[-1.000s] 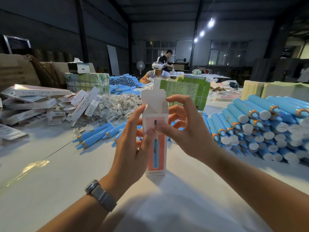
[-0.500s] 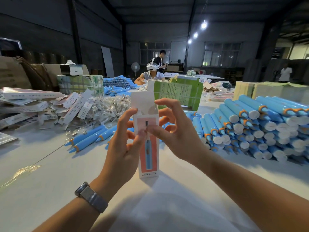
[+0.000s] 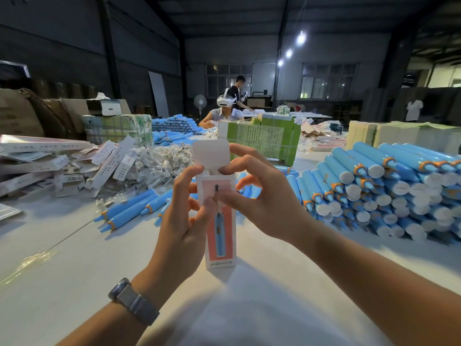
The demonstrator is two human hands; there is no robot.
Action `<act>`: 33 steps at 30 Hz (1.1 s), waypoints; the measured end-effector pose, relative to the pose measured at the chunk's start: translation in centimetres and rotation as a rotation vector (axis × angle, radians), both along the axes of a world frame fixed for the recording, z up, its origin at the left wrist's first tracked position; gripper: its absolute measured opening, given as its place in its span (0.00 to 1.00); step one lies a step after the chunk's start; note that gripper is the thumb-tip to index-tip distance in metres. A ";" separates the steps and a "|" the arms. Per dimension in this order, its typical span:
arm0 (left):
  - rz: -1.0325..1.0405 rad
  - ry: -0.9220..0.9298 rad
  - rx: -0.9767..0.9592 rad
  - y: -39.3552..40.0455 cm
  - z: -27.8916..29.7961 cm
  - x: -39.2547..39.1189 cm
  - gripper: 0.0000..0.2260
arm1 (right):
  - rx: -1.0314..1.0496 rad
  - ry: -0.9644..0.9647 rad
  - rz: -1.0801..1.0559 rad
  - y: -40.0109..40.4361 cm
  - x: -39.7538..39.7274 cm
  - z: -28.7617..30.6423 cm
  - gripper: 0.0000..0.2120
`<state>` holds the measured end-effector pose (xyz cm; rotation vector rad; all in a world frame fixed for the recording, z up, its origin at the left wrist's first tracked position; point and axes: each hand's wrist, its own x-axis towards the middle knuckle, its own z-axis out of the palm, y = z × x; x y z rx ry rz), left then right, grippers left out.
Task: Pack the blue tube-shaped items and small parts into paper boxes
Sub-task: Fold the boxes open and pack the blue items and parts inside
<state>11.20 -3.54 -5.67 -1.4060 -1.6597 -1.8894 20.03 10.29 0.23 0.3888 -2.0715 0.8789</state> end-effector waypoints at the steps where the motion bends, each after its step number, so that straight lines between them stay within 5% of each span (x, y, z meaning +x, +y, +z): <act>1: -0.003 -0.005 0.005 0.0 0.0 0.0 0.17 | -0.018 0.005 0.012 0.0 0.0 0.1 0.14; 8: -0.032 -0.006 0.027 0.1 -0.3 0.1 0.18 | -0.096 0.062 0.076 -0.2 0.0 0.3 0.32; 19: -0.022 -0.021 0.079 -0.1 -0.3 -0.1 0.18 | 0.031 0.043 0.022 -0.2 0.1 0.1 0.11; 33: 0.007 0.041 0.014 0.1 -0.3 0.1 0.15 | -0.025 0.047 -0.002 -0.9 0.3 0.7 0.05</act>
